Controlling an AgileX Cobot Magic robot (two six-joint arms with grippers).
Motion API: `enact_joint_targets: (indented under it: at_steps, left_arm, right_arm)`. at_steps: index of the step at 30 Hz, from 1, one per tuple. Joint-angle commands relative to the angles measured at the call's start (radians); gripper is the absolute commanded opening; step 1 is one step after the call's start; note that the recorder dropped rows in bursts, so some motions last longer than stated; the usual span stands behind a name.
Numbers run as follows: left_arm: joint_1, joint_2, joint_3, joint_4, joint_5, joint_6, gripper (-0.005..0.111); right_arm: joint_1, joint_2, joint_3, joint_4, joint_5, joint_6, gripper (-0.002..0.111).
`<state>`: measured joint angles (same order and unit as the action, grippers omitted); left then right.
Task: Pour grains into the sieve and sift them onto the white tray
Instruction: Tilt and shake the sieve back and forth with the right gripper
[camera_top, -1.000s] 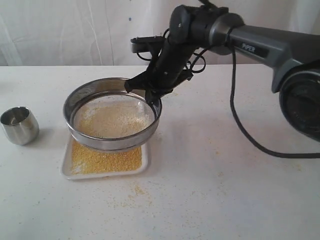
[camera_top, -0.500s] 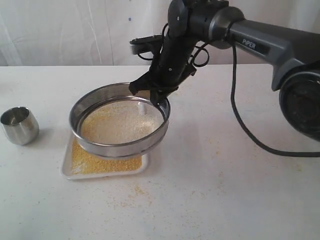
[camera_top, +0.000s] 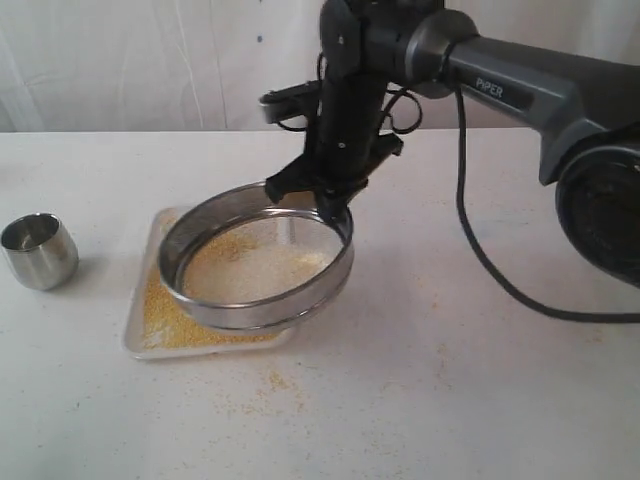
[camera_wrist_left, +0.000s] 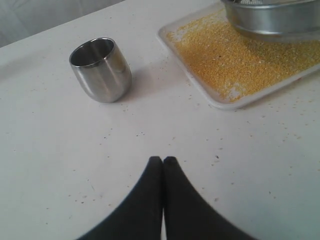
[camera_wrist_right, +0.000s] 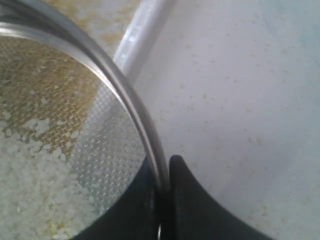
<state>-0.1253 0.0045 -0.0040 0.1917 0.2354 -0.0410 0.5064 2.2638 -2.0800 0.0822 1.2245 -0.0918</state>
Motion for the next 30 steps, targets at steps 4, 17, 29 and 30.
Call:
enact_joint_targets:
  at_steps: [4,17,29,30]
  left_arm:
    - [-0.005,-0.005,0.004,0.000,0.002,0.000,0.000]
    - [-0.005,-0.005,0.004,0.000,-0.002,0.000,0.000]
    - [-0.005,-0.005,0.004,0.000,-0.002,0.000,0.000]
    - [-0.005,-0.005,0.004,0.000,-0.002,0.000,0.000]
  right_arm:
    - [-0.022,0.006,0.015,-0.051,-0.003,0.059,0.000]
    - [-0.048,-0.039,0.024,0.253,-0.003,-0.125,0.000]
    - [-0.057,-0.022,0.092,-0.062,-0.003,0.007,0.000]
    - [-0.080,-0.022,0.092,0.012,-0.003,0.013,0.000]
